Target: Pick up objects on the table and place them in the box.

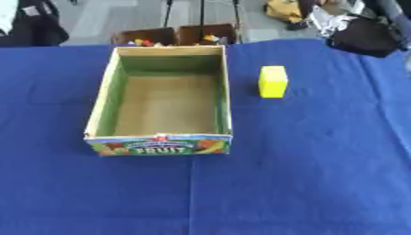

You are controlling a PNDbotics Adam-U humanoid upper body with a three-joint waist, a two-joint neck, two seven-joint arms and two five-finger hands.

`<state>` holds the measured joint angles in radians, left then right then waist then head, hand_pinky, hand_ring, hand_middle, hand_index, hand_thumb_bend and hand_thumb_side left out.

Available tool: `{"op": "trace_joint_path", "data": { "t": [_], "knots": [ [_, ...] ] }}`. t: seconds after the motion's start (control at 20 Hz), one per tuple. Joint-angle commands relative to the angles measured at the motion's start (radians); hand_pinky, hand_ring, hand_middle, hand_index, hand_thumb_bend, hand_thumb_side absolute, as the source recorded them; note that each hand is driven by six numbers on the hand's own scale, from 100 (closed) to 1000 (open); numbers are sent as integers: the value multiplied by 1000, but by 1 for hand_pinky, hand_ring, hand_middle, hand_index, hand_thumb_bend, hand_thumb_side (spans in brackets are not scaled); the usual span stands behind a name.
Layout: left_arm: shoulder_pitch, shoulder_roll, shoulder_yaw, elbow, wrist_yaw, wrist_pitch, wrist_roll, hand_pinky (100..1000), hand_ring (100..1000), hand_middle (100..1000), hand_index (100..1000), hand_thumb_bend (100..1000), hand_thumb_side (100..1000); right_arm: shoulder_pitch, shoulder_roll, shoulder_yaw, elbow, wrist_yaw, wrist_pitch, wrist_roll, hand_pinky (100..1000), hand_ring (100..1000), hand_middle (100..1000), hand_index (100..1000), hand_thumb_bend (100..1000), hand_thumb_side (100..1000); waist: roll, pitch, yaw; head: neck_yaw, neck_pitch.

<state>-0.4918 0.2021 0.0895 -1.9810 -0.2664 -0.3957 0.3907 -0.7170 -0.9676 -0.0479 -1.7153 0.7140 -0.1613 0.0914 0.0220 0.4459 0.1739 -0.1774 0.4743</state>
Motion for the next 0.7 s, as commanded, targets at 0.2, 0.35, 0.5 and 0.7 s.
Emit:
{"op": "trace_joint_path", "data": {
  "t": [0.2, 0.35, 0.5, 0.7],
  "knots": [
    [-1, 30, -6, -19, 6, 1, -10, 481, 782, 839, 897, 100, 1000, -112, -43, 46, 201, 67, -100, 128, 707, 841, 818, 917, 367, 1000, -18, -40, 6, -10, 0],
    [0, 31, -6, -19, 7, 2, -11, 481, 782, 839, 897, 100, 1000, -152, -30, 57, 287, 72, -161, 211, 731, 862, 839, 949, 434, 954, -20, -41, 7, -12, -1],
    [1, 31, -8, -19, 7, 2, -12, 480, 782, 839, 897, 100, 1000, -184, -17, 71, 364, 46, -220, 335, 750, 882, 859, 968, 484, 828, -21, -42, 6, -12, -3],
    [3, 32, -9, -19, 8, 3, -14, 480, 782, 839, 896, 100, 1000, -224, 0, 83, 432, 2, -258, 520, 754, 886, 872, 981, 552, 640, -22, -46, 6, -14, -3]
  ]
}}
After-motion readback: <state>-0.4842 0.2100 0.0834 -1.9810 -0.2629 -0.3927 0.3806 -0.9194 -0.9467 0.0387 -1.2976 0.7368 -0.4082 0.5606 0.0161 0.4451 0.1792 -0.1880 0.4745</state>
